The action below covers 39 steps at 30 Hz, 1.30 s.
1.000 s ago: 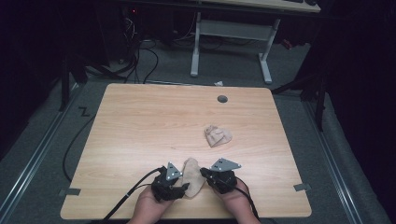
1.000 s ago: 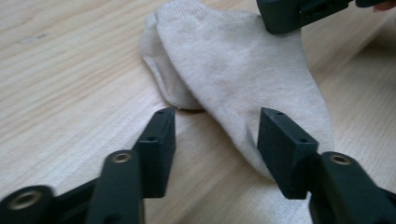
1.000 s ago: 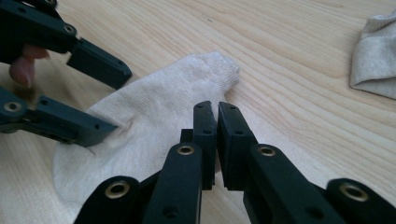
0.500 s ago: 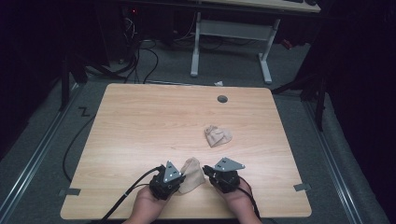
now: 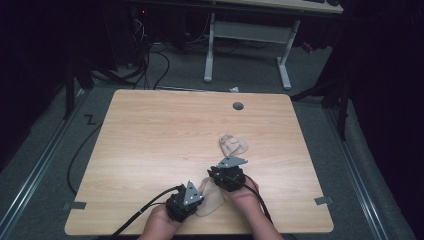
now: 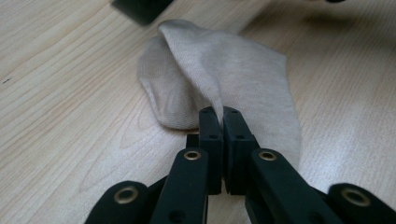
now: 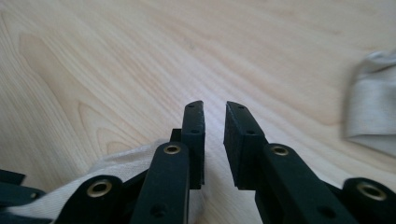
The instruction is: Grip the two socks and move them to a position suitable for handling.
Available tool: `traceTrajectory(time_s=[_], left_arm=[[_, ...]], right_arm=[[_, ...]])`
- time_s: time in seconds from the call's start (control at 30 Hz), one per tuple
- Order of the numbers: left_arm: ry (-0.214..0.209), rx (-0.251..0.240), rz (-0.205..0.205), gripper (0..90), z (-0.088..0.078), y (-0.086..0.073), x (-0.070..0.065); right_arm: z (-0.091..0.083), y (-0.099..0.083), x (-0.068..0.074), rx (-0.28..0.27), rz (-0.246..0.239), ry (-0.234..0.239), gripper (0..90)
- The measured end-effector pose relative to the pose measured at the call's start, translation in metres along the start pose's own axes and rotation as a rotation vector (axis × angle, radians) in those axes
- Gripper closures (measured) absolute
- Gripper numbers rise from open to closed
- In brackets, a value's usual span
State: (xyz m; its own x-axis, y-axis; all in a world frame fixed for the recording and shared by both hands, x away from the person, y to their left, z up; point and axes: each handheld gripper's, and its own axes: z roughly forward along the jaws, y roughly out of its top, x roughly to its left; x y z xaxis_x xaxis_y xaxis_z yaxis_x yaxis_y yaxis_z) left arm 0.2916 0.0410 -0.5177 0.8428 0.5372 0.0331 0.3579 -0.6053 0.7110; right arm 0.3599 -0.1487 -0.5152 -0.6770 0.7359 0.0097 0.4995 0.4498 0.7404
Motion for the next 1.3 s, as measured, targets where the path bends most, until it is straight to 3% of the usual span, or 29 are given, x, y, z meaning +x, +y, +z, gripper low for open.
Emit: traceTrajectory(time_s=[0.03, 0.13, 0.17, 0.3, 0.37, 0.4, 0.47, 0.6, 0.8, 0.9, 1.0, 1.1, 1.13, 1.17, 1.2, 1.3], left_arm=[[0.006, 0.006, 0.003, 87.9, 0.000, -0.001, 0.001], [0.007, 0.009, -0.002, 87.9, 0.000, -0.002, 0.002], [0.014, 0.012, -0.008, 87.9, 0.000, -0.003, 0.004], [0.028, 0.007, -0.011, 87.9, -0.003, -0.004, 0.006], [0.030, 0.003, -0.011, 87.9, -0.004, -0.003, 0.006], [0.032, -0.001, -0.013, 87.9, -0.005, -0.003, 0.007], [0.039, -0.008, -0.018, 87.9, -0.007, -0.002, 0.011], [0.046, -0.023, -0.030, 87.9, -0.012, -0.001, 0.015], [0.074, -0.080, -0.052, 88.0, -0.026, 0.002, 0.025], [0.079, -0.097, -0.050, 88.0, -0.030, 0.004, 0.027], [0.087, -0.152, -0.038, 88.1, -0.039, 0.008, 0.027], [0.106, -0.162, -0.037, 88.1, -0.041, 0.009, 0.028], [0.106, -0.165, -0.053, 88.1, -0.042, 0.008, 0.033], [0.106, -0.165, -0.053, 88.1, -0.042, 0.008, 0.033], [0.101, -0.162, -0.060, 88.1, -0.041, 0.007, 0.036], [0.093, -0.168, -0.058, 88.2, -0.042, 0.009, 0.035]], right_arm=[[0.005, -0.003, 0.000, 0.028, -0.003, 0.014, 73.0], [0.007, -0.005, 0.001, 0.040, 0.007, 0.022, 68.0], [0.006, -0.006, 0.003, 0.042, 0.012, 0.032, 62.5], [0.004, -0.010, 0.008, 0.058, -0.007, 0.026, 61.4], [0.004, -0.012, 0.009, 0.055, 0.008, 0.036, 65.0], [0.002, -0.013, 0.010, 0.051, 0.005, 0.058, 76.0], [0.001, -0.013, 0.012, 0.060, -0.007, 0.068, 82.7], [-0.003, -0.012, 0.011, 0.056, -0.015, 0.030, 84.1], [-0.029, -0.015, -0.007, -0.018, 0.038, -0.066, 83.9], [-0.037, -0.015, -0.011, -0.032, 0.050, -0.092, 83.9], [-0.056, -0.013, -0.015, -0.076, 0.050, -0.146, 83.4], [-0.064, -0.013, -0.016, -0.106, 0.059, -0.178, 84.0], [-0.069, -0.014, -0.018, -0.117, 0.048, -0.249, 82.5], [-0.069, -0.014, -0.018, -0.117, 0.048, -0.249, 82.5], [-0.069, -0.016, -0.022, -0.120, 0.074, -0.220, 82.3], [-0.065, -0.016, -0.020, -0.105, 0.059, -0.220, 82.2]])
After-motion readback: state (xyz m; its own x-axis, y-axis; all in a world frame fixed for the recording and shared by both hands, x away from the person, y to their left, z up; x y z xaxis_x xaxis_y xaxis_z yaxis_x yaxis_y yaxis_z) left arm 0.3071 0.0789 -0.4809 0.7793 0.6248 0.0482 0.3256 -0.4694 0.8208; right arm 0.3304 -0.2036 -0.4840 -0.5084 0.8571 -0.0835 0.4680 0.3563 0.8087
